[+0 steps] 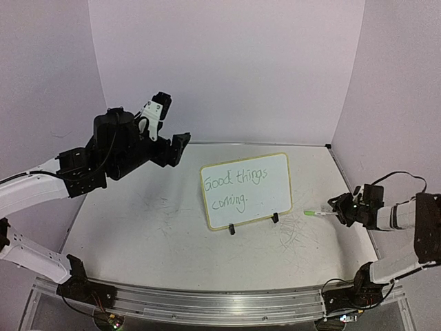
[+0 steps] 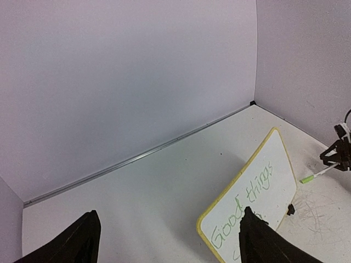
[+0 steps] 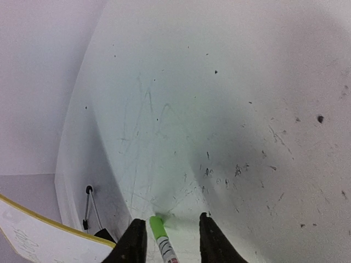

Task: Write a sentence on the whiteboard
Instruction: Put down the whiteboard marker at the corner of the board, then reset both arms

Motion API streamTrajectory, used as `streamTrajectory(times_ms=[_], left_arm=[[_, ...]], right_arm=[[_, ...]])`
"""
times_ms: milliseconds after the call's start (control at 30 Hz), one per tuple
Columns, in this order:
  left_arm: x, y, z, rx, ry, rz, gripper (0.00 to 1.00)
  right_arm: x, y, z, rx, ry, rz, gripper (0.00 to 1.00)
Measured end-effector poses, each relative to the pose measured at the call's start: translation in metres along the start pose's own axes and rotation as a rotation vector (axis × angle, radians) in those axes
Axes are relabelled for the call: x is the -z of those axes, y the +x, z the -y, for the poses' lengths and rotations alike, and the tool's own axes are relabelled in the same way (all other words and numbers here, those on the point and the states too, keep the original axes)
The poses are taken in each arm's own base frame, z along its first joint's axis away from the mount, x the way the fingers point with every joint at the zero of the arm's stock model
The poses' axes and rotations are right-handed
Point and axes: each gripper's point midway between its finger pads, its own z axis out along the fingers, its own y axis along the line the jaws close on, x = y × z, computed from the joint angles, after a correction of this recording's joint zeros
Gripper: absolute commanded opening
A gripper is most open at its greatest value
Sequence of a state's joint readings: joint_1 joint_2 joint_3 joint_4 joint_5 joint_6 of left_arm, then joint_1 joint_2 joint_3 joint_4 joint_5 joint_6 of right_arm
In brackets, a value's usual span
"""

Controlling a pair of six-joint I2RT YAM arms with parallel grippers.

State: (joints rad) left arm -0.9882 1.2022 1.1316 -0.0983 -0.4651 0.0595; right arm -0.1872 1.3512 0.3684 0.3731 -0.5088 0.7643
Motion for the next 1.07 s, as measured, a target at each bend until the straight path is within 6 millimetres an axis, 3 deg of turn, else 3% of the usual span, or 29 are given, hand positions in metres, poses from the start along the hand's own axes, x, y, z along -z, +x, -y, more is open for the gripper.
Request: streamTrajectory(times_ms=[67,133,233,433,600,767,900,1067], left_arm=[[0.003,-0.009,-0.003,-0.004,-0.010,0.017,0.89],[0.006,-0.017,-0.007,-0.005,-0.025,0.032,0.89],[0.009,-0.024,-0.013,-0.003,-0.046,0.049,0.90],[0.012,-0.045,-0.018,0.008,-0.067,0.087,0.91],[0.019,-0.070,-0.023,0.039,-0.070,0.144,0.95],[0.030,-0.092,-0.027,0.068,-0.063,0.199,0.96],[0.044,-0.109,-0.035,0.096,-0.063,0.249,0.97],[0.064,-0.124,-0.045,0.126,-0.067,0.301,0.97]], right_arm=[[0.014,-0.009,-0.006,0.026,0.023,0.046,0.64],[0.031,-0.020,-0.016,0.066,0.046,0.098,0.86],[0.068,-0.046,-0.048,0.148,0.040,0.220,0.98],[0.145,-0.089,-0.123,0.324,0.000,0.401,0.98],[0.214,-0.096,-0.191,0.514,-0.126,0.494,0.98],[0.296,-0.100,-0.259,0.680,-0.250,0.643,0.98],[0.337,-0.098,-0.286,0.751,-0.306,0.730,0.98],[0.344,-0.097,-0.287,0.774,-0.291,0.740,0.98]])
